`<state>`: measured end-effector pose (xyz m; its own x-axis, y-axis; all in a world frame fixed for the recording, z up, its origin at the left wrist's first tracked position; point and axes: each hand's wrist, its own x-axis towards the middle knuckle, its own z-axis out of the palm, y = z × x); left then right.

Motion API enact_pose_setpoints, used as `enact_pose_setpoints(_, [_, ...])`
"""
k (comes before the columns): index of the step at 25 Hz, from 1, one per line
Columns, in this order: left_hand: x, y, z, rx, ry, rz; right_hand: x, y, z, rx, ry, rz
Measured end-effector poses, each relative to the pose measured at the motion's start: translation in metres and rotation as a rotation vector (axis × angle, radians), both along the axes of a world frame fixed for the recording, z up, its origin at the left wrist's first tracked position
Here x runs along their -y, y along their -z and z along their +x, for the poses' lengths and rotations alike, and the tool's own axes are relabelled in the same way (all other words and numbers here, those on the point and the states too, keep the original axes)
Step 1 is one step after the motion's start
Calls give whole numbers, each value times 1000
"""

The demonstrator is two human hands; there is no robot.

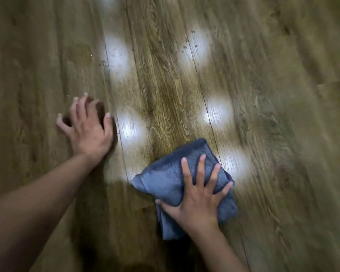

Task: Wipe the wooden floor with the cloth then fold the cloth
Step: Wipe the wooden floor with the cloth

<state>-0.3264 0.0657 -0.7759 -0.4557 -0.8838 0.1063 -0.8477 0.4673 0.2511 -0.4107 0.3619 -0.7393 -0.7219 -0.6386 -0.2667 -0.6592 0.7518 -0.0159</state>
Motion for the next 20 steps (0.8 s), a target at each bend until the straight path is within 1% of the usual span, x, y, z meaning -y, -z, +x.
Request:
enact_pose_setpoints(2, [31, 5, -2, -1, -160, -4, 7, 3, -10, -1, -9, -26])
enact_pose_setpoints(3, [42, 8, 0, 11, -234, -7, 13, 5, -18, -4, 41, -58])
enact_pose_setpoints(5, [51, 14, 3, 33, -319, -23, 32, 6, -35, -16, 213, -118])
enact_pose_setpoints(7, [53, 18, 1, 34, -323, -37, 65, 8, -62, -46, 308, -142])
enact_pose_setpoints(11, [54, 22, 3, 23, -310, -68, 161, 18, -155, -71, 369, -188])
enact_pose_setpoints(13, [54, 22, 2, 36, -307, -61, 210, 19, -188, -53, 352, -202])
enact_pose_setpoints(15, [52, 22, 1, 62, -315, -64, 244, 18, -192, -37, 291, -201])
enact_pose_setpoints(17, [52, 19, 3, 65, -295, -44, 252, 15, -170, -40, 158, -216])
enact_pose_setpoints(19, [54, 14, 1, 62, -301, -42, 247, 13, -126, -18, 4, -248])
enact_pose_setpoints(20, [55, 11, 0, 67, -314, -39, 243, 12, -98, 0, -41, -255])
